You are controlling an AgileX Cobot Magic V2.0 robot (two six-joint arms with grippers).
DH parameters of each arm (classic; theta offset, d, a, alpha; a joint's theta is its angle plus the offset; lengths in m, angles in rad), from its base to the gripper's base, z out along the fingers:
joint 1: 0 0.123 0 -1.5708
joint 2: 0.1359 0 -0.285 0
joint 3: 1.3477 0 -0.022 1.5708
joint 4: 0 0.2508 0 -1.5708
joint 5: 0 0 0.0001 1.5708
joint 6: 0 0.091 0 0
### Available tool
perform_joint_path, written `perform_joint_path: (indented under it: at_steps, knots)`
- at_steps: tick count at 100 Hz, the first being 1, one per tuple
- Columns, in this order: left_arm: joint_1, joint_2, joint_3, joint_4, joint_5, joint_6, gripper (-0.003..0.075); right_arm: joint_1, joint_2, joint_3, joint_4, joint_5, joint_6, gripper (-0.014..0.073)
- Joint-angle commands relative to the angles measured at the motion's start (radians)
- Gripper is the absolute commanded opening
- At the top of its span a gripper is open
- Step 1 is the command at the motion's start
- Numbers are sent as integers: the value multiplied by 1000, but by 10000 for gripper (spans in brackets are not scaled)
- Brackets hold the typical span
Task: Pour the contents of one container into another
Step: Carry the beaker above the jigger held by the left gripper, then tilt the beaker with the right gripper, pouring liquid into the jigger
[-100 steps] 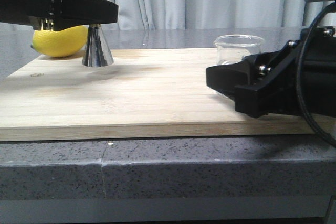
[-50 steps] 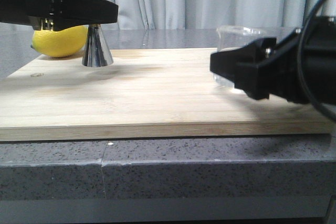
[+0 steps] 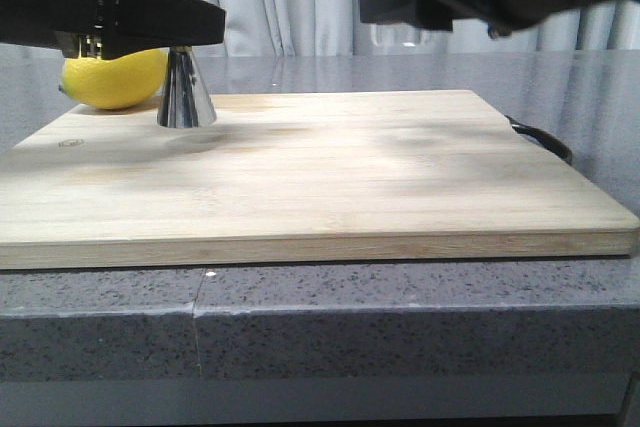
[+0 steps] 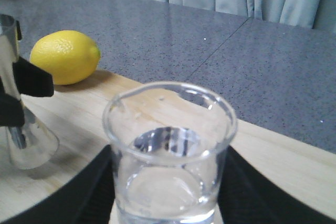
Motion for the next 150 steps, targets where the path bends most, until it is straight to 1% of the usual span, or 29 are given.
perform_joint_path:
  at_steps: [1,21,28,38,65,84,94,103,120,150]
  knots:
    - [-5,-48,-27,-72,115,-7,227,5,-37,-124,-27,84,1,297]
    - [-5,-48,-27,-72,115,-7,227,37,-32,-338,-62,388,0,297]
    - [-5,-48,-27,-72,115,-7,227,58,-20,-403,-67,471,-2,297]
    - [-5,-48,-27,-72,115,-7,227,95,8,-497,-68,577,-38,297]
    - [-5,-48,-27,-72,115,-7,227,208,133,-749,-68,865,-201,300]
    - [-5,-48,-27,-72,115,-7,227,225,226,-927,-68,1025,-332,300]
    - [-5,-48,-27,-72,115,-7,227,227,269,-1008,-61,1107,-426,300]
    - [-5,-48,-27,-72,115,-7,227,227,291,-1055,-48,1146,-488,300]
    - [-5,-48,-27,-72,115,-7,227,227,295,-1085,14,1170,-615,300]
    - [-5,-48,-27,-72,115,-7,227,227,295,-1087,16,1174,-745,300]
